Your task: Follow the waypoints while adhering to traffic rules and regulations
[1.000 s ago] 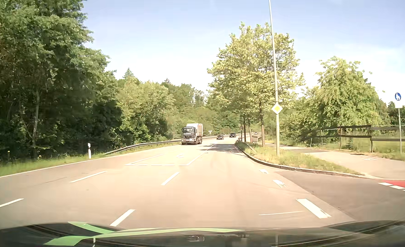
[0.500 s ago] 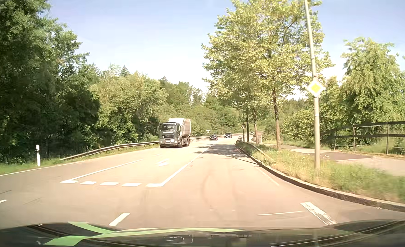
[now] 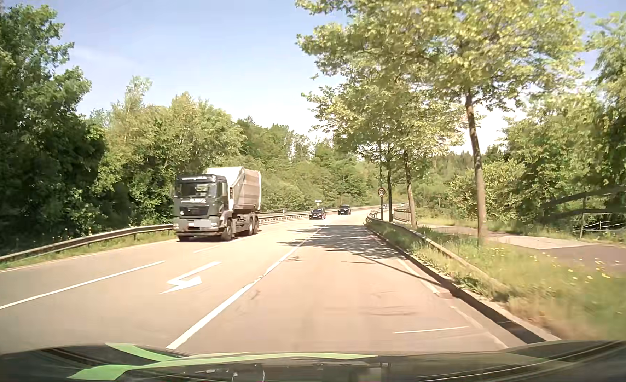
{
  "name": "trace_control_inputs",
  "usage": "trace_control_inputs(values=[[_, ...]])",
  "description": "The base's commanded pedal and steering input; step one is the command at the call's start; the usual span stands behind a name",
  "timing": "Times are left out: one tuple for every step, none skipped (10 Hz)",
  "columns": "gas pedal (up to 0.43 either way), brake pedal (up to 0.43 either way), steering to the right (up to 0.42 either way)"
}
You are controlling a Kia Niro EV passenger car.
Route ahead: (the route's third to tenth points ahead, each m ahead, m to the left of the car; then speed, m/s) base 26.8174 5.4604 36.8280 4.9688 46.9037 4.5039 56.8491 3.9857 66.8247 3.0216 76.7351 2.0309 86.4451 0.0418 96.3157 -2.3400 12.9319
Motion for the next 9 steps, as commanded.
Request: trace_control_inputs(values=[[0.000,0.000,0.002],[0.000,0.000,0.003],[0.000,0.000,0.002],[0.000,0.000,0.003],[0.000,0.000,0.002],[0.000,0.000,0.002],[0.020,0.000,0.002],[0.059,0.000,0.003],[0.079,0.000,0.003]])
